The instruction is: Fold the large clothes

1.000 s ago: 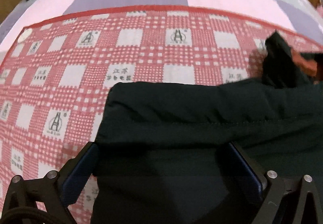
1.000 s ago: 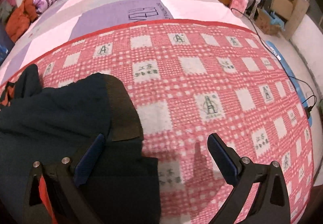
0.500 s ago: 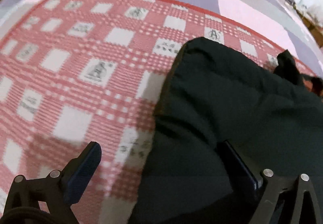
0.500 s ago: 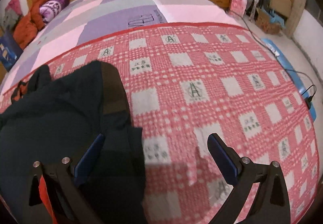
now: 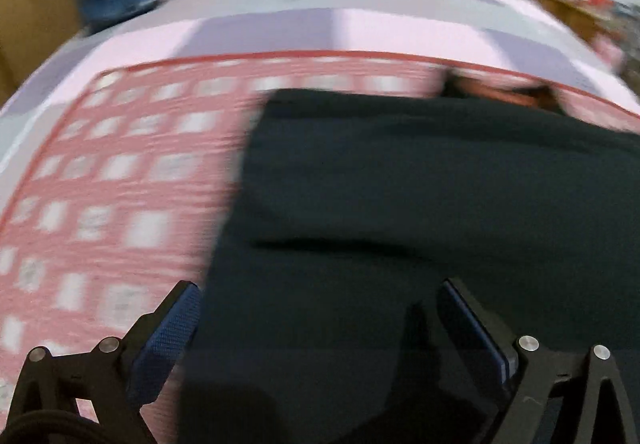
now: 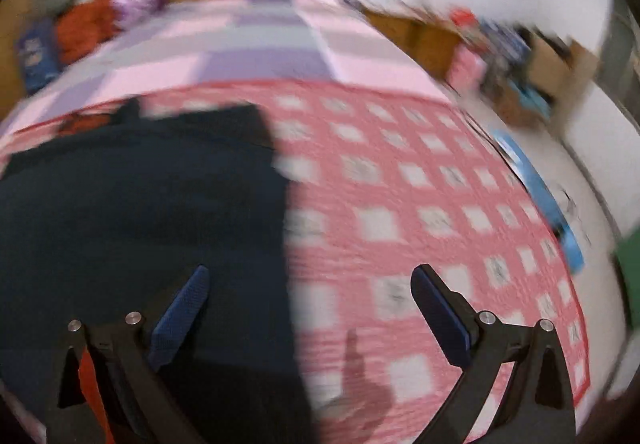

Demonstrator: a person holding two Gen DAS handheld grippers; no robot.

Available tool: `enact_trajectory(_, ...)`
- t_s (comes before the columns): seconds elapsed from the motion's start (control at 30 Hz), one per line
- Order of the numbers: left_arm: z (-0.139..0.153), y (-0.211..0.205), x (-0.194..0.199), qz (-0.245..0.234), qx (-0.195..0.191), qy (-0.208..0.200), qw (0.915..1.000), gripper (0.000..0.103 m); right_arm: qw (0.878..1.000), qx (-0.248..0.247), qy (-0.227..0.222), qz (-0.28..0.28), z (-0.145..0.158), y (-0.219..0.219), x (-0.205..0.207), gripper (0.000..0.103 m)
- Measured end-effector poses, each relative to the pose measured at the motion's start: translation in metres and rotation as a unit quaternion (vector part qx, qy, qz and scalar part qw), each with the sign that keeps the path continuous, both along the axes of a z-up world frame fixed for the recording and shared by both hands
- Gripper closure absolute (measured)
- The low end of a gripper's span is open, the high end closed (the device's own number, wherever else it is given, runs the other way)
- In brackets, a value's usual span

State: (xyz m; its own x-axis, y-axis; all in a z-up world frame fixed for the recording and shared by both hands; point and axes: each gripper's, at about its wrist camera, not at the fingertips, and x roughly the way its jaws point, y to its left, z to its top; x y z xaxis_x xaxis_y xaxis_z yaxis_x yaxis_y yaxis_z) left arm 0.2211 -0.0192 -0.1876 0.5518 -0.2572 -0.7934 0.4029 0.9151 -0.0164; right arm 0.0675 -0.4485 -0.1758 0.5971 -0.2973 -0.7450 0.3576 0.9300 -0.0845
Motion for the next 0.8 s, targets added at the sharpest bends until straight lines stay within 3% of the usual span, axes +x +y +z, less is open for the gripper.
enact_trajectory(0.17,-0.005,-0.083,-0.029,-0.076,-0.029,0.022,0.9964,0.005,0.990,0.011,-0.003,0.144,-0.002,0.106,0.037,0.001)
enact_trajectory(0.27,-0.017,-0.101,-0.032,-0.088,-0.007,0.012,0.9961,0.003,0.986,-0.007,0.027,0.165,-0.019,0.124,0.049,0.001)
enact_trajectory(0.33,-0.021,-0.093,-0.027,-0.090,-0.002,0.006,0.9959,0.000,0.988,-0.006,0.040,0.151,-0.028,0.108,0.048,0.001)
enact_trajectory(0.43,-0.024,-0.059,-0.014,-0.058,0.018,-0.002,0.9981,0.000,0.996,0.009,0.038,0.082,-0.034,0.047,0.027,0.001)
enact_trajectory(0.5,-0.027,-0.028,-0.001,-0.017,0.032,0.001,0.9993,0.000,0.999,0.017,0.042,0.019,-0.037,-0.001,0.003,0.001)
enact_trajectory(0.6,-0.033,0.029,0.018,0.052,0.019,0.025,0.9981,0.000,0.996,0.047,0.050,-0.057,-0.043,-0.055,-0.028,0.001)
enact_trajectory(0.8,-0.034,0.076,0.017,0.138,0.056,0.037,0.9882,0.000,0.989,0.017,0.095,-0.108,-0.048,-0.081,-0.071,0.001)
